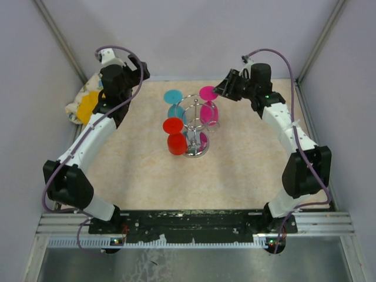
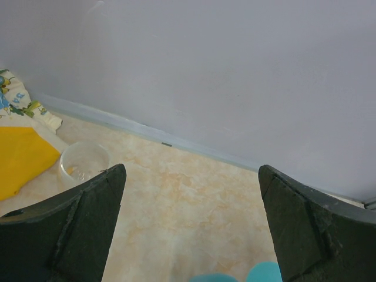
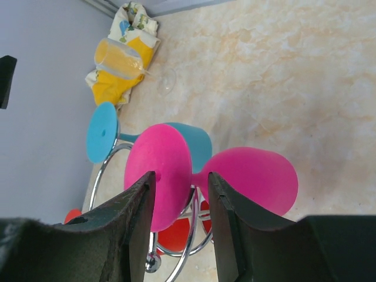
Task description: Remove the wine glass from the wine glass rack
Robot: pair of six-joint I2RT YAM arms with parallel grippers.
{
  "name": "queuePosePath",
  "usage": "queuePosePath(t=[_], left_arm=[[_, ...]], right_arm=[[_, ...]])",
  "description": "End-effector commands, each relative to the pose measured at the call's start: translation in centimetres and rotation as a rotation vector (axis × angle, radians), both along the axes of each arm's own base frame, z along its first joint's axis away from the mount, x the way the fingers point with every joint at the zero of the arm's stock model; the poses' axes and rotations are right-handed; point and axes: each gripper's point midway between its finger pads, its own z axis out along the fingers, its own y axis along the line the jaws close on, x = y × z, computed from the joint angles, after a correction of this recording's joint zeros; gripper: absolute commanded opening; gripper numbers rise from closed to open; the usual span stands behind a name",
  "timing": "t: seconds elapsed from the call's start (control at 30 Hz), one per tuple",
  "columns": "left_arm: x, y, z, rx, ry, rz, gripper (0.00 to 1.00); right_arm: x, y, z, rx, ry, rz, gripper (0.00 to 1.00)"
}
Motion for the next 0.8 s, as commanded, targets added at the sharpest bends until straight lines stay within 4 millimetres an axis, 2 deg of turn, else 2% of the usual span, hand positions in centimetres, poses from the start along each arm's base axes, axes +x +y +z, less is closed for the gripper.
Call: queuePosePath(t=[0.0, 0.1, 0.2, 0.37, 0.57, 0.77], left_arm=[[0.2, -0.4, 0.6, -0.002, -0.01, -0.014, 1.0], [0.3, -0.4, 0.6, -0.001, -0.012, -0.013, 1.0], [0.4, -0.4, 0.4, -0.001, -0.007, -0.014, 1.0], [0.5, -0.5, 0.1, -0.003, -0.001, -0.015, 1.0], [0.7, -0.7, -0.4, -0.008, 0.01, -0.023, 1.0], [0.7, -0.7, -0.5, -0.011, 0.014, -0.022, 1.0]], right_arm=[[1.1, 0.6, 4.3, 0.044, -0.145, 0.036, 0.41], [1.2, 0.7, 4.6, 0.042, -0.156, 0.044, 0.39], [1.2, 0.9, 4.7, 0.042, -0.16, 0.057, 0.31], [0.8, 0.9, 5.2, 0.041, -0.185, 0.074, 0.26], [0.2, 1.0, 5.5, 0.029, -0.195, 0.103, 0.25], [-0.3, 1.7, 5.1, 0.05, -0.176, 0.15, 0.29]])
